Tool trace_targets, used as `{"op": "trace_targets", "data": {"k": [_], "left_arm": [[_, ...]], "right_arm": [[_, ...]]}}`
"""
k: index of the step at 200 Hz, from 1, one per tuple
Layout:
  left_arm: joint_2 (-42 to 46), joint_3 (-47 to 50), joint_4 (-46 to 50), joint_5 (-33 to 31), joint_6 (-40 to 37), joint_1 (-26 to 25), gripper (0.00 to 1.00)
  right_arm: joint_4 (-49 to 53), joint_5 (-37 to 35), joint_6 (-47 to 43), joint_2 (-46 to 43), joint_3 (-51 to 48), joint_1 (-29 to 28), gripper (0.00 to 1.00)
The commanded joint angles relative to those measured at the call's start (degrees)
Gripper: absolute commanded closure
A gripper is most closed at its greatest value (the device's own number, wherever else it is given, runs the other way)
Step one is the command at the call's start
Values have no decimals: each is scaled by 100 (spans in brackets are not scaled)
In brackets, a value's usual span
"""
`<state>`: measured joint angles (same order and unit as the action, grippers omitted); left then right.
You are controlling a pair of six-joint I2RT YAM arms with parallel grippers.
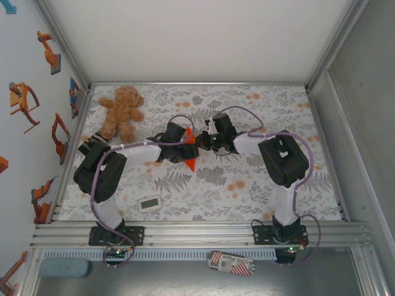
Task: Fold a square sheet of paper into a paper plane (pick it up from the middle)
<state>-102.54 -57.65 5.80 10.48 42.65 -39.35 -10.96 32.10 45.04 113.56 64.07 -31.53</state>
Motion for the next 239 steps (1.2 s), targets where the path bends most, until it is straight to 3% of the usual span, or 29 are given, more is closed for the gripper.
{"op": "trace_targets", "data": {"k": [1, 83, 177, 194, 239], "left_arm": [[123, -102, 270, -266, -126, -13, 45], [120, -155, 494, -455, -34, 2, 58], [-3, -230, 269, -217, 217, 34, 84], [-10, -240, 289, -217, 200, 48, 90], [59, -522, 900, -614, -98, 57, 95]], "right_arm": [[40, -2, -18, -79, -44, 8, 100], [37, -2, -21, -71, -58, 6, 100], [65, -35, 14, -138, -97, 7, 98], [165, -155, -4, -236, -101, 16, 94], [771, -1088, -327, -933, -168, 38, 69]]}}
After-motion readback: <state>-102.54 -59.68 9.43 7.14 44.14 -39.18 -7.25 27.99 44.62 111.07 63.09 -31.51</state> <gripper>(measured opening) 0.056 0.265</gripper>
